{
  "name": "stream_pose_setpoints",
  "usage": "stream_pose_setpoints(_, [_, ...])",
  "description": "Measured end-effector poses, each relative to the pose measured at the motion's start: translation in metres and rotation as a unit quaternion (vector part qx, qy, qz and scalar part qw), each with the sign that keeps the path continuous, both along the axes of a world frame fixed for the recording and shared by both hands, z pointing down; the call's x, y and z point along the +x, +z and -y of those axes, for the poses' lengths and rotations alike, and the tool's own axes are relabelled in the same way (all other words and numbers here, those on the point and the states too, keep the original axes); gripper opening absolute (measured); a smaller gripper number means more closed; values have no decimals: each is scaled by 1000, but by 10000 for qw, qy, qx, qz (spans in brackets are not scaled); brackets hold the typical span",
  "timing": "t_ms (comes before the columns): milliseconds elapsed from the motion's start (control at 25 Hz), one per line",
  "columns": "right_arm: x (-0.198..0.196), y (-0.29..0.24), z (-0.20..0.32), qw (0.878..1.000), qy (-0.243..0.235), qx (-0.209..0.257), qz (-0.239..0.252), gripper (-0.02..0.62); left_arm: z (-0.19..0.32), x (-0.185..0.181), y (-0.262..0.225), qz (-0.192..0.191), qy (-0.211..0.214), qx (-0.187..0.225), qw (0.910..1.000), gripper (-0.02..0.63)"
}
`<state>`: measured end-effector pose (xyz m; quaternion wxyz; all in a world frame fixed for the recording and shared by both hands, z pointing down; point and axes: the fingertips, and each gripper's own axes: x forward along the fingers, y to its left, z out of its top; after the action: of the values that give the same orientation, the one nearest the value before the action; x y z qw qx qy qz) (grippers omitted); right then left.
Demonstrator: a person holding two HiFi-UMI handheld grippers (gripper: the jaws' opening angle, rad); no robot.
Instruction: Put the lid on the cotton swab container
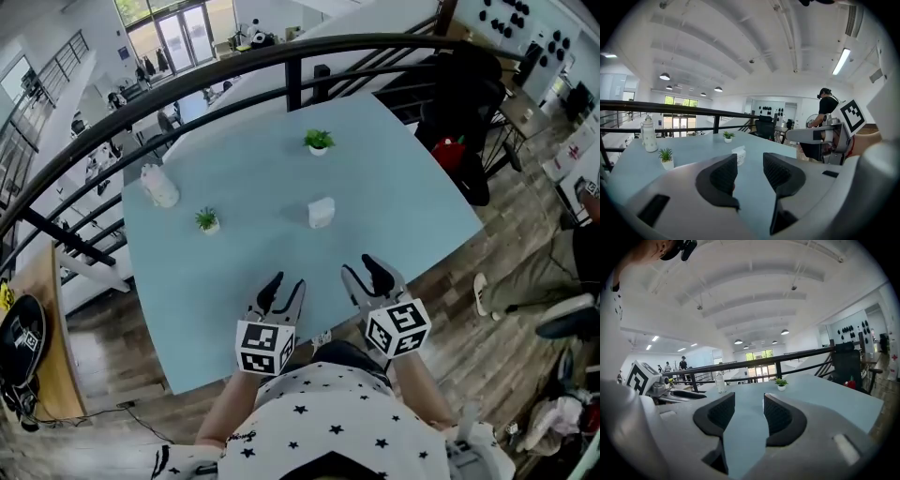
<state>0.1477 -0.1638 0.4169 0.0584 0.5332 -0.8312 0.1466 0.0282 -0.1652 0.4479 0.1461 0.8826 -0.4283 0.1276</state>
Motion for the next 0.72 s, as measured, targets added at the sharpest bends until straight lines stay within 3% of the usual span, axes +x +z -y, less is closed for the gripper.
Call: stream_pose_setpoints(720, [28,18,98,9976,-658,-178,142,176,81,50,28,193,-262,-160,9993,190])
